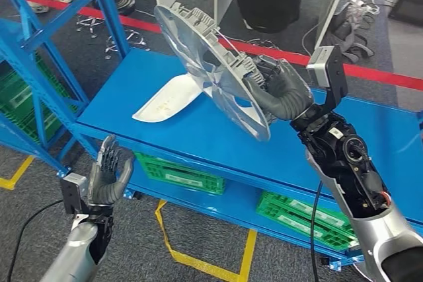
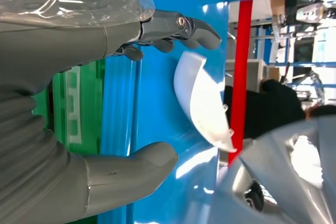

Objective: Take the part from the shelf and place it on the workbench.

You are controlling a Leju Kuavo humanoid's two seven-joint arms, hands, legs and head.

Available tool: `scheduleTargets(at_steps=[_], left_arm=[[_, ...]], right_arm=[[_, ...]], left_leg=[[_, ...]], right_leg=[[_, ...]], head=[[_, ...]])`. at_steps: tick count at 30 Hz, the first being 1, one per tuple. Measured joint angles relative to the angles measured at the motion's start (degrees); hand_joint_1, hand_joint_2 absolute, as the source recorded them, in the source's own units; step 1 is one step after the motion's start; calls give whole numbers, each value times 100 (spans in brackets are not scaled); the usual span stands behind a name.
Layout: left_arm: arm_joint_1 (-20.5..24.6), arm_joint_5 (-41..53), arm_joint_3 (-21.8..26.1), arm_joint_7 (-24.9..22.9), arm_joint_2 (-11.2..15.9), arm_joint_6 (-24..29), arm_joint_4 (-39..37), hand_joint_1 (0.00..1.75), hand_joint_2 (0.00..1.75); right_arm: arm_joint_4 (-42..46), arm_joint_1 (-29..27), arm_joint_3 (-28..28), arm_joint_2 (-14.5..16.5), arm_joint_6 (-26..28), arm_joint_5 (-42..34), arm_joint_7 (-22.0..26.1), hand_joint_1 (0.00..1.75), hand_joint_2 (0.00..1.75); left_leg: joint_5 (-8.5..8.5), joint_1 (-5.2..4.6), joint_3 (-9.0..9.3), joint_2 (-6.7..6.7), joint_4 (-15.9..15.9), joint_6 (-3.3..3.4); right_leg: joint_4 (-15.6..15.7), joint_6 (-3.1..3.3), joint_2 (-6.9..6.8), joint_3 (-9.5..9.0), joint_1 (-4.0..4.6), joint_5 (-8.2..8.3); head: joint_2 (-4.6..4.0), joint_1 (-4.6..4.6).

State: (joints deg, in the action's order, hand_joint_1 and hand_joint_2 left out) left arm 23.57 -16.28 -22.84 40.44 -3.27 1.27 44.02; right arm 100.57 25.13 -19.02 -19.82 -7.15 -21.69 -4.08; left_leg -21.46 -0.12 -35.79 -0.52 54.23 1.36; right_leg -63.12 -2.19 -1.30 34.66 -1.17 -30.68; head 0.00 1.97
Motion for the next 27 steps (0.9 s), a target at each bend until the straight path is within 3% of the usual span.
scheduleTargets(at_steps=[2, 3, 4, 7, 9, 11, 12, 14, 16, 17, 18, 19, 20, 22, 24, 27], left_arm=[[-15, 0, 0, -1, -5, -20, 0, 0, 175], [-27, 0, 0, -1, -7, -25, 0, 0, 175], [-36, 0, 0, -1, -7, -28, 0, 0, 175], [-36, 1, 0, -1, -11, -35, 0, 0, 175], [-29, 2, 0, -2, -12, -36, -1, 0, 175], [-32, 3, 0, -3, -5, -35, -1, 0, 175], [-36, 2, 0, -3, 0, -35, -1, 0, 175], [-21, 3, 0, -1, 8, -33, 0, 0, 175], [-7, 3, 0, -1, 10, -29, -1, 0, 175], [-13, 2, 0, -2, 11, -27, -1, 0, 175], [-24, 1, 0, -2, 13, -26, -2, 0, 175], [-33, 1, 0, -3, 18, -25, -2, 0, 175], [-34, -1, 0, -3, 23, -25, -2, 0, 175], [-21, -2, 0, -2, 32, -25, -2, 0, 175], [-3, -10, 0, -2, 34, -25, -1, 0, 175], [-2, -21, 0, -2, 44, -25, 1, 0, 175]], right_arm=[[-26, -20, -46, 8, -2, 13, 1, 175, 175], [-39, -32, -68, 15, -3, 16, 1, 175, 175], [-49, -38, -88, 21, -3, 16, 1, 175, 175], [-58, -34, -138, 33, -12, 17, -2, 175, 175], [-67, -30, -162, 39, -23, 20, -8, 175, 175], [-75, -27, -180, 59, -35, 23, -24, 175, 175], [-76, -25, -187, 74, -41, 25, -33, 175, 175], [-77, -18, -196, 105, -50, 25, -40, 175, 175], [-82, -19, -203, 122, -54, 26, -42, 175, 175], [-86, -23, -209, 128, -55, 26, -42, 175, 175], [-90, -28, -215, 133, -56, 27, -43, 175, 175], [-92, -32, -222, 139, -57, 27, -43, 175, 175], [-92, -35, -229, 145, -57, 27, -43, 175, 175], [-92, -34, -236, 155, -63, 27, -43, 175, 175], [-92, -27, -236, 160, -73, 28, -46, 175, 175], [-92, -26, -240, 165, -101, 29, -51, 175, 175]], left_leg=[[-7, -4, 8, -103, 5, 25], [-10, -6, 10, -158, 11, 28], [-15, -6, 14, -217, 20, 28], [-47, -3, 16, -394, 76, -13], [-46, -3, -33, -485, 112, -66], [-10, 7, -80, -567, 106, -131], [-17, 7, -95, -548, 118, -163], [-180, -3, -238, -341, 399, -230], [-515, 20, -615, -91, 1134, -300], [-652, 41, -828, -41, 1533, -328], [-707, 60, -976, -16, 1792, -348], [-664, 76, -1018, -2, 1840, -361], [-527, 89, -929, 17, 1641, -365], [-174, 93, -485, 148, 792, -344], [4, 61, -161, 246, 183, -277], [8, 25, -110, 154, 74, -167]], right_leg=[[-773, -14, 90, 382, 6, -276], [-955, -18, 102, 494, 7, -280], [-909, -19, 108, 502, 4, -172], [162, 2, 260, 63, -22, 432], [610, 41, 395, -153, -29, 532], [671, 101, 370, -203, -19, 511], [690, 133, 327, -215, -23, 530], [737, 202, 231, -251, -44, 561], [751, 243, 129, -263, -38, 564], [751, 254, 75, -262, -35, 560], [751, 256, 25, -263, -37, 556], [751, 253, -23, -264, -39, 551], [751, 243, -68, -270, -42, 544], [749, 202, -149, -292, -35, 516], [751, 136, -211, -315, -2, 483], [781, 35, -285, -362, 1, 447]], head=[[0, 54], [0, 69], [0, 82], [0, 138], [0, 148], [0, 137], [0, 133], [0, 71], [0, -2], [0, -25], [0, -42], [0, -62], [0, -80], [0, -102], [0, -96], [0, -56]])
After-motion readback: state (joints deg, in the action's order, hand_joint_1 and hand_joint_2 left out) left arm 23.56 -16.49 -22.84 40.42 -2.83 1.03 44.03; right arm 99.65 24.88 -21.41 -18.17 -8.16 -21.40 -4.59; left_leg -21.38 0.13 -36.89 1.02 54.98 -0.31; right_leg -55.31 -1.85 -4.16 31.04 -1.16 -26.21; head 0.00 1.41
